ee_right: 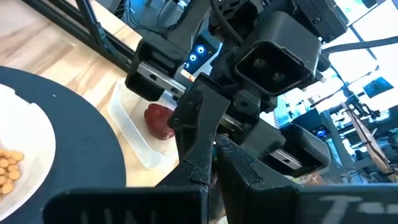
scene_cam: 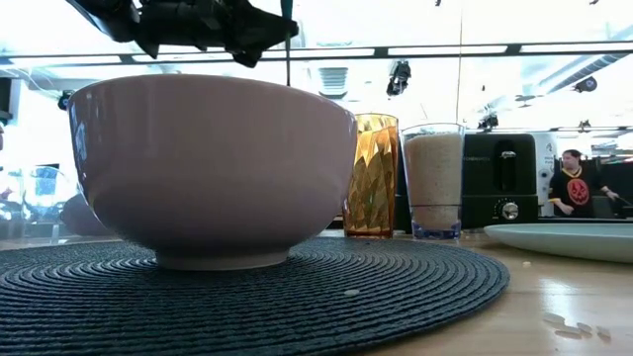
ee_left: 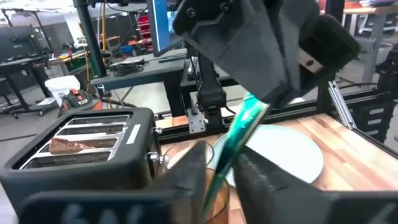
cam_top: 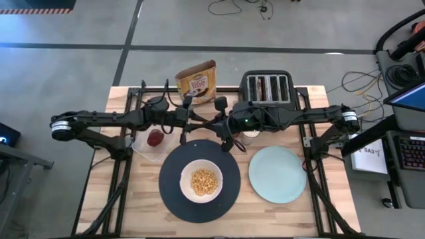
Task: Arrange a breakfast setting
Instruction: Adjust the blue spoon in the orange cup
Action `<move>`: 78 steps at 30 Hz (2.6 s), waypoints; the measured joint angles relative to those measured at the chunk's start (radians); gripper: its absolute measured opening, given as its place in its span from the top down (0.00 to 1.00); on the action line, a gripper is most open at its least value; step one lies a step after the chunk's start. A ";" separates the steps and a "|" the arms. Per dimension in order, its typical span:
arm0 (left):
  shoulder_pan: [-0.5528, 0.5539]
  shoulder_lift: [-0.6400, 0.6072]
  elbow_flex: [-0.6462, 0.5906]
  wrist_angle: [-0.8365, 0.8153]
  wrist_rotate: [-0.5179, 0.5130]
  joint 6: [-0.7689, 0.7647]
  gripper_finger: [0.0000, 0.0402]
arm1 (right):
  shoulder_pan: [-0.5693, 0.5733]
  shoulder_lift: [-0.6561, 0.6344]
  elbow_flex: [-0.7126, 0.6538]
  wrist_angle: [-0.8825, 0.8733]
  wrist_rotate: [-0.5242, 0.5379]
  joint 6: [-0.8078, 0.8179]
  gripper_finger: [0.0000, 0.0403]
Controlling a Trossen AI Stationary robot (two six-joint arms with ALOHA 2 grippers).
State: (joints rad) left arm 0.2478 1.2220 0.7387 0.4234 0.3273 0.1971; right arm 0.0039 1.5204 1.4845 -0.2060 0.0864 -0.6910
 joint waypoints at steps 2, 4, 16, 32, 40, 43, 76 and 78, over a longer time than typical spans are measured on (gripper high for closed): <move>0.000 -0.007 0.002 -0.021 0.003 0.006 0.95 | -0.001 0.000 0.000 0.003 0.004 0.001 0.98; 0.000 -0.010 0.002 -0.023 0.003 0.008 0.98 | -0.002 0.000 0.000 0.007 0.005 0.005 0.98; 0.001 -0.014 0.000 -0.029 -0.006 0.003 1.00 | -0.002 -0.004 0.000 0.002 0.041 0.037 0.80; 0.001 -0.143 0.021 -0.264 -0.080 0.003 1.00 | -0.002 -0.117 0.000 -0.174 0.097 0.132 0.71; 0.001 -0.167 0.021 -0.266 -0.083 0.003 1.00 | -0.002 -0.154 -0.029 -0.199 0.095 0.185 0.71; 0.001 -0.155 0.021 -0.266 -0.083 0.003 1.00 | -0.003 -0.146 -0.031 -0.204 0.096 0.192 0.71; -0.019 -0.003 0.020 0.117 -0.059 0.074 1.00 | -0.093 -0.058 -0.033 0.107 -0.061 0.218 0.75; -0.019 0.001 0.020 0.109 -0.076 0.070 1.00 | -0.093 -0.066 -0.033 0.096 -0.061 0.209 0.77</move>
State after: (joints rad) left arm 0.2287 1.2233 0.7589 0.5323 0.2511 0.2675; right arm -0.0892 1.4542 1.4517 -0.1095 0.0256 -0.4825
